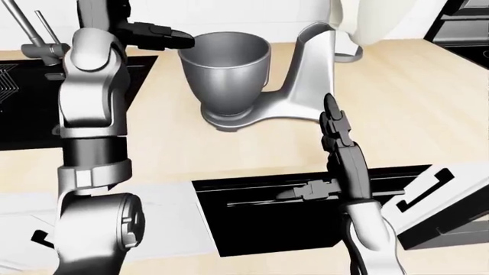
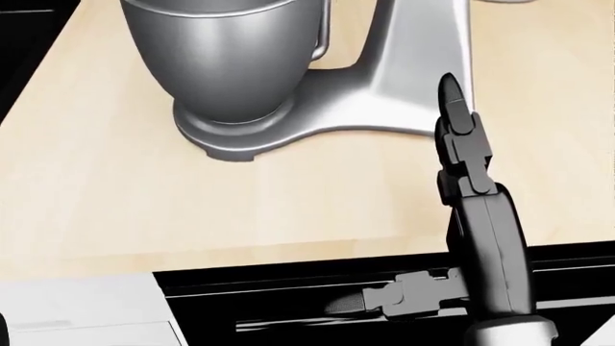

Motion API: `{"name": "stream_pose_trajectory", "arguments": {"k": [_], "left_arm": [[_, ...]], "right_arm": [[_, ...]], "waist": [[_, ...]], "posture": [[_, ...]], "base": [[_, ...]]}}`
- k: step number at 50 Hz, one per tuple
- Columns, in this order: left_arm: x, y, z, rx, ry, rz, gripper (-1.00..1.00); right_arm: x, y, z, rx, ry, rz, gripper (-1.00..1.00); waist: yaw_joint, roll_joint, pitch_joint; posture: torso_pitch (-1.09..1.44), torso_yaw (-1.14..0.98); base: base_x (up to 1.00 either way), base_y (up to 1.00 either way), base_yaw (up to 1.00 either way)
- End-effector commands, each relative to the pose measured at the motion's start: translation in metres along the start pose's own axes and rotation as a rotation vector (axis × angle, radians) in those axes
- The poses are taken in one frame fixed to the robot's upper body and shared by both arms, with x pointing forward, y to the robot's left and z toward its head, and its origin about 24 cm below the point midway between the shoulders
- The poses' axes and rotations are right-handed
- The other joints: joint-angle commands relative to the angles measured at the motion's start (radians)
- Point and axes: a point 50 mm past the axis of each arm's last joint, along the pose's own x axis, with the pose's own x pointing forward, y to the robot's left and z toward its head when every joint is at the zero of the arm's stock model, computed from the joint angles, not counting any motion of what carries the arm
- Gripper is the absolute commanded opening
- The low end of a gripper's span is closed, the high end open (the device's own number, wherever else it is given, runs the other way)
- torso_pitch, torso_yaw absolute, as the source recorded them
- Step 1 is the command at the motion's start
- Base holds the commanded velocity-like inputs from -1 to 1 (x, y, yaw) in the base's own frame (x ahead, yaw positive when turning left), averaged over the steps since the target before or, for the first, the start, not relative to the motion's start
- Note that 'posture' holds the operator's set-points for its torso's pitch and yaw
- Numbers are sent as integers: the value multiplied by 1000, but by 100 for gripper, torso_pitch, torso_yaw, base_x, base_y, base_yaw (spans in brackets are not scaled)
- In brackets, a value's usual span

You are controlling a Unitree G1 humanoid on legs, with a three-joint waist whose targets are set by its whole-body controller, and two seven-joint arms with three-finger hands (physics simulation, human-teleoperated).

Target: Place the bread in the stand mixer bowl.

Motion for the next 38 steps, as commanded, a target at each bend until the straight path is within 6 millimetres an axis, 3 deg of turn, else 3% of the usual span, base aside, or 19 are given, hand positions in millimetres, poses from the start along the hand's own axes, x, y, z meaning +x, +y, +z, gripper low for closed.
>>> {"name": "stream_pose_trajectory", "arguments": {"k": [1, 38], "left_arm": [[0, 6, 25, -3, -101, 18, 100], [-30, 31, 30, -38, -104, 59, 100]], "right_arm": [[0, -2, 15, -1, -81, -13, 100], [1, -1, 16, -4, -83, -10, 100]], "waist": [[0, 4, -26], [-1, 11, -23]], "posture": [[0, 0], [0, 0]], "base": [[0, 0, 0], [0, 0, 0]]}}
